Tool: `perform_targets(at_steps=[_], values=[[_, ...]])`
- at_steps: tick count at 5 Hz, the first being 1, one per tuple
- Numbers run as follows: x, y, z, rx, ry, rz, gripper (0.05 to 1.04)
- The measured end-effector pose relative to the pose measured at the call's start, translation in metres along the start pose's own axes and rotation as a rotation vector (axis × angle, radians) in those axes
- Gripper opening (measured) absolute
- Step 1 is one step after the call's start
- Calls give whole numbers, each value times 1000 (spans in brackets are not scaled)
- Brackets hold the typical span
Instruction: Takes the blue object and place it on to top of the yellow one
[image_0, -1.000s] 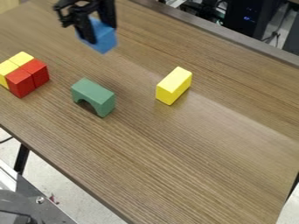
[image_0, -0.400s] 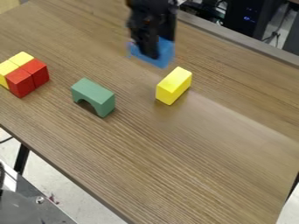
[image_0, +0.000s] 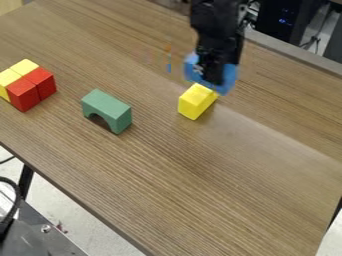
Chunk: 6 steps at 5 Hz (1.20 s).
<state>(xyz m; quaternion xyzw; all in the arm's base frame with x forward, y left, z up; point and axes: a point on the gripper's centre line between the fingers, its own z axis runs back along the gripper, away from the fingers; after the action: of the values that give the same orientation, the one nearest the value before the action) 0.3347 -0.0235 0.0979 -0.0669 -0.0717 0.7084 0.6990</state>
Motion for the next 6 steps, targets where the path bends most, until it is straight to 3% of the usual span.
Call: perform_targets(at_steps=[2, 3, 6], values=[[-4, -8, -23, 7, -57, -39, 548], [-2, -8, -24, 11, -65, -43, 548], [15, -8, -23, 33, -39, -20, 548]])
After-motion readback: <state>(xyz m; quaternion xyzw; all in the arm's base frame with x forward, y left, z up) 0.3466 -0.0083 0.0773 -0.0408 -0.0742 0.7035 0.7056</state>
